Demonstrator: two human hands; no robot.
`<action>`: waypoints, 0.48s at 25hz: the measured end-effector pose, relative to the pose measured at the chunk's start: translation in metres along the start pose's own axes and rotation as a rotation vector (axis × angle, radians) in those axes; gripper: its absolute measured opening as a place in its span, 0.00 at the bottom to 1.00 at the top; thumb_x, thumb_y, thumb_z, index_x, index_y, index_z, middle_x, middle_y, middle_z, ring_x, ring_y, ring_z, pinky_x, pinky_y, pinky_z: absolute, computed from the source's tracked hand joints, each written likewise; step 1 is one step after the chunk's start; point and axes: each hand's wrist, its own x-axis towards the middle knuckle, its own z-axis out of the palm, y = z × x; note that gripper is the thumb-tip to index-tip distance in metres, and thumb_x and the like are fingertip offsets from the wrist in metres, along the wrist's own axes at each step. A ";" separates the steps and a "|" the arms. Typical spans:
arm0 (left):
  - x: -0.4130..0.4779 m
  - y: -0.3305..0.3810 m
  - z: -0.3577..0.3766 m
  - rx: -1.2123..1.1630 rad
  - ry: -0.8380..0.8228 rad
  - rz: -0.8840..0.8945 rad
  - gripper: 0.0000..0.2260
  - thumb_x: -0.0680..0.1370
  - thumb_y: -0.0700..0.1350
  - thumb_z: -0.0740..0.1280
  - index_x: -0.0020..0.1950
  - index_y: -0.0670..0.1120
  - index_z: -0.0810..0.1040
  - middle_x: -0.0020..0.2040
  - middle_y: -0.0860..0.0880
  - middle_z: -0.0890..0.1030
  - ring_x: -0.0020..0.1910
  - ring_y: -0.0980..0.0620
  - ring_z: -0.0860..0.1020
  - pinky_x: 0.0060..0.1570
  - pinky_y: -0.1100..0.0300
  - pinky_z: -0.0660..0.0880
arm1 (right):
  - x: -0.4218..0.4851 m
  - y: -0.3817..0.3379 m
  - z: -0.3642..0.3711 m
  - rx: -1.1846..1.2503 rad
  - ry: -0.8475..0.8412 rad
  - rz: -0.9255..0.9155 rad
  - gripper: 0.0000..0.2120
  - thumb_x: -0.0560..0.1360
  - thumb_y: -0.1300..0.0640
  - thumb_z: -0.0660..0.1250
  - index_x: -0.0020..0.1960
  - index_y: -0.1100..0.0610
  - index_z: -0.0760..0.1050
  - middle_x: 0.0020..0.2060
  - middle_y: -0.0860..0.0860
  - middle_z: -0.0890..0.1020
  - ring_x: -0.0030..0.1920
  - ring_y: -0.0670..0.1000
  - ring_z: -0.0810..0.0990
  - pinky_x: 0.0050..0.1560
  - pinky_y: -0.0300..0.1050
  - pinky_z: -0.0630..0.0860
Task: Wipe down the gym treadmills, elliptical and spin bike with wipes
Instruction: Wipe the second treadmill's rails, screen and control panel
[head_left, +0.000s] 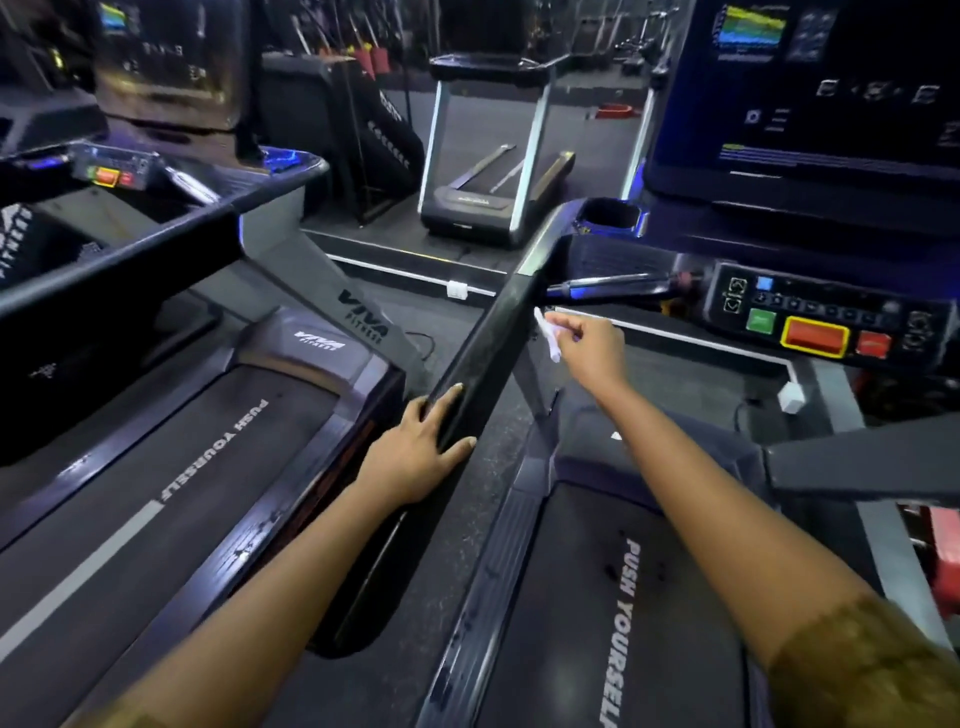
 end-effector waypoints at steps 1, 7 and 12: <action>0.000 0.001 0.000 0.008 0.006 -0.002 0.30 0.78 0.63 0.57 0.76 0.64 0.45 0.76 0.47 0.57 0.67 0.39 0.70 0.61 0.50 0.70 | 0.019 0.001 0.005 -0.028 -0.014 -0.024 0.15 0.75 0.67 0.61 0.58 0.61 0.79 0.53 0.58 0.82 0.51 0.50 0.80 0.41 0.27 0.66; -0.002 0.001 -0.001 0.021 0.008 -0.019 0.29 0.78 0.64 0.55 0.74 0.69 0.42 0.76 0.51 0.57 0.64 0.41 0.73 0.59 0.52 0.72 | 0.115 0.020 0.051 -0.234 -0.130 -0.150 0.18 0.74 0.70 0.58 0.58 0.60 0.79 0.55 0.59 0.81 0.58 0.59 0.77 0.58 0.48 0.72; -0.002 0.000 0.001 0.031 0.025 -0.031 0.29 0.78 0.65 0.53 0.72 0.71 0.38 0.76 0.52 0.56 0.63 0.44 0.74 0.58 0.53 0.72 | 0.116 0.031 0.074 -0.408 -0.186 -0.297 0.18 0.75 0.66 0.54 0.57 0.59 0.79 0.53 0.60 0.80 0.54 0.61 0.75 0.52 0.48 0.70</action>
